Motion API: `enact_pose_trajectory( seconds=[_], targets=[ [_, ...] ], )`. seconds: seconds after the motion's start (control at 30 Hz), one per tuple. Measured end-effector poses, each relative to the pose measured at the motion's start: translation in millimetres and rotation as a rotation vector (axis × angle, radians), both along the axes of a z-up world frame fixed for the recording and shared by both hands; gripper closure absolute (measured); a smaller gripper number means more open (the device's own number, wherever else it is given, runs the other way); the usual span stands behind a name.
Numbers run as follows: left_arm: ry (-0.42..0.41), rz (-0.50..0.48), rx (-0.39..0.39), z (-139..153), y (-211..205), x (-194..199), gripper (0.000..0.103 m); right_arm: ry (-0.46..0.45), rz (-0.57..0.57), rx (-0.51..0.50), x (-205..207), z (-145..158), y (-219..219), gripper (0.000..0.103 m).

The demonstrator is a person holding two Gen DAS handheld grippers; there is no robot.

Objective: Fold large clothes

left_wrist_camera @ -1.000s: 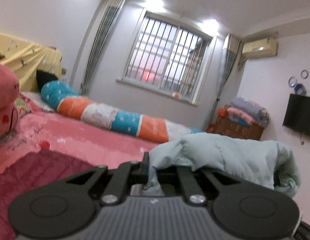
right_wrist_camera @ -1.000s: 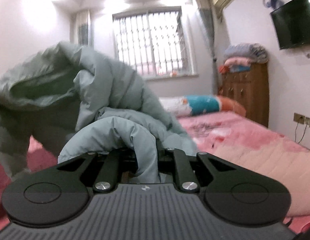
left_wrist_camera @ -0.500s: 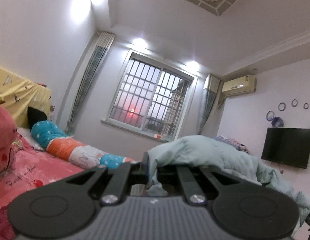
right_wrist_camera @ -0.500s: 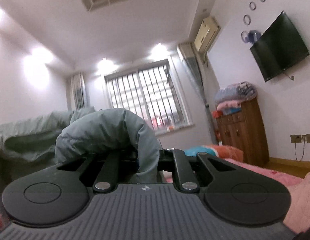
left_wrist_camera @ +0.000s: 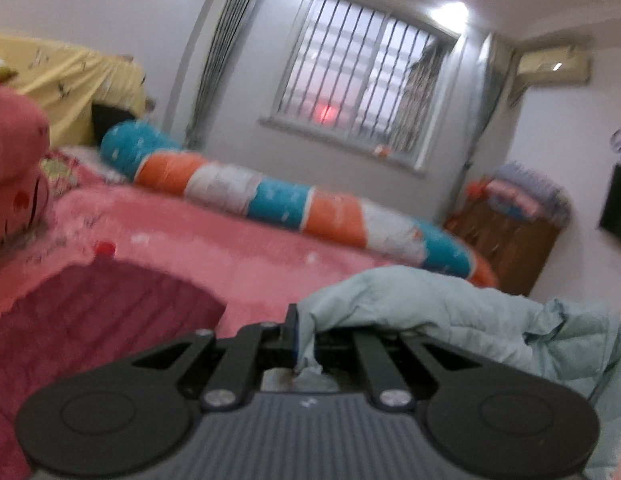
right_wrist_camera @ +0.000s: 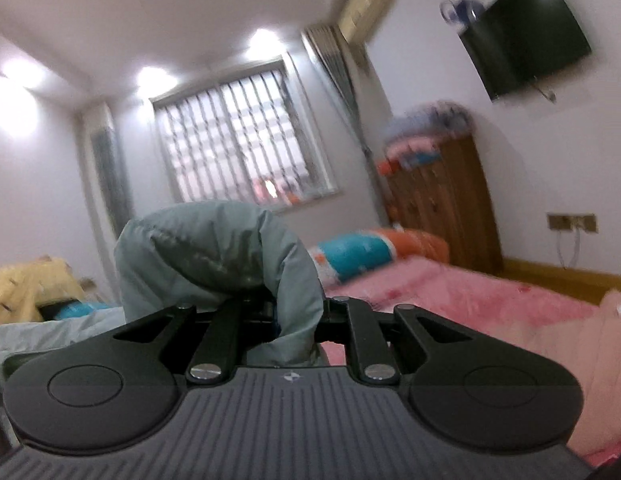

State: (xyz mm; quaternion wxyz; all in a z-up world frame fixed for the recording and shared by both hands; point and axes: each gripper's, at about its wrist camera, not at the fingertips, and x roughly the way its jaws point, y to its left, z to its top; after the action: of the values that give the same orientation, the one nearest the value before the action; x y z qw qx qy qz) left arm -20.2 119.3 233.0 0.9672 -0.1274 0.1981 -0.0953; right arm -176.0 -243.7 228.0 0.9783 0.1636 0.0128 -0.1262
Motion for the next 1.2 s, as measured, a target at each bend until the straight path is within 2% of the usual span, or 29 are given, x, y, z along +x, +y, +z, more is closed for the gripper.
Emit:
enact_pose_trajectory(
  seconds=[0.13,0.23,0.37,0.43,0.47,0.5,0.57,0.6,0.7,0.73,0.77,0.8,0.83,0.97,1.03,1.2],
  targets=[
    [0.072,0.020,0.056,-37.4,-13.6,40.2,0.100,0.081,-0.006,0.056,50.9,-29.7,-19.3,0.088],
    [0.115,0.021,0.097,-61.1,-20.3,63.8,0.100,0.137,-0.017,0.051,79.2,-42.0,-22.7,0.087],
    [0.180,-0.008,0.123,-88.9,-24.0,83.4,0.098,0.222,-0.031,0.027,106.1,-58.8,-22.5,0.079],
    [0.197,-0.018,0.116,-100.3,-25.6,80.5,0.088,0.255,-0.025,0.034,112.2,-64.0,-23.9,0.076],
    [0.199,-0.024,0.108,-104.0,-25.2,78.2,0.077,0.268,-0.021,0.029,110.9,-68.7,-21.6,0.074],
    [0.196,-0.029,0.105,-106.5,-24.0,76.3,0.070,0.284,-0.021,0.015,113.4,-75.3,-21.3,0.069],
    [0.182,-0.037,0.118,-109.5,-21.5,69.2,0.068,0.304,-0.026,-0.014,115.0,-79.7,-20.7,0.056],
    [0.169,-0.041,0.116,-108.7,-17.8,63.7,0.067,0.310,-0.027,-0.019,115.7,-80.0,-23.0,0.044],
    [0.120,-0.047,0.100,-102.9,-5.6,48.9,0.060,0.314,-0.019,-0.034,113.8,-65.9,-17.3,0.037],
    [0.098,-0.050,0.104,-101.8,-4.6,47.7,0.058,0.309,-0.020,-0.044,115.9,-72.9,-13.0,0.028],
    [0.072,-0.050,0.117,-100.4,-0.5,44.0,0.053,0.299,-0.022,-0.045,113.5,-67.8,-14.5,0.023],
    [0.054,-0.046,0.138,-100.7,4.3,41.0,0.047,0.287,-0.016,-0.041,112.5,-70.2,-15.9,0.013],
    [0.040,-0.042,0.163,-102.7,10.0,39.9,0.046,0.273,-0.008,-0.039,107.9,-68.6,-14.9,0.005],
    [0.020,-0.001,0.209,-124.9,38.8,47.7,0.046,0.243,0.034,-0.040,97.9,-62.1,-11.2,0.004],
    [0.031,0.005,0.194,-139.4,52.7,54.2,0.046,0.233,0.051,-0.036,94.4,-61.9,-10.1,0.003],
    [0.059,0.073,0.282,-180.1,78.4,64.7,0.047,0.228,0.071,-0.059,86.4,-57.6,-4.5,0.003]
  ],
)
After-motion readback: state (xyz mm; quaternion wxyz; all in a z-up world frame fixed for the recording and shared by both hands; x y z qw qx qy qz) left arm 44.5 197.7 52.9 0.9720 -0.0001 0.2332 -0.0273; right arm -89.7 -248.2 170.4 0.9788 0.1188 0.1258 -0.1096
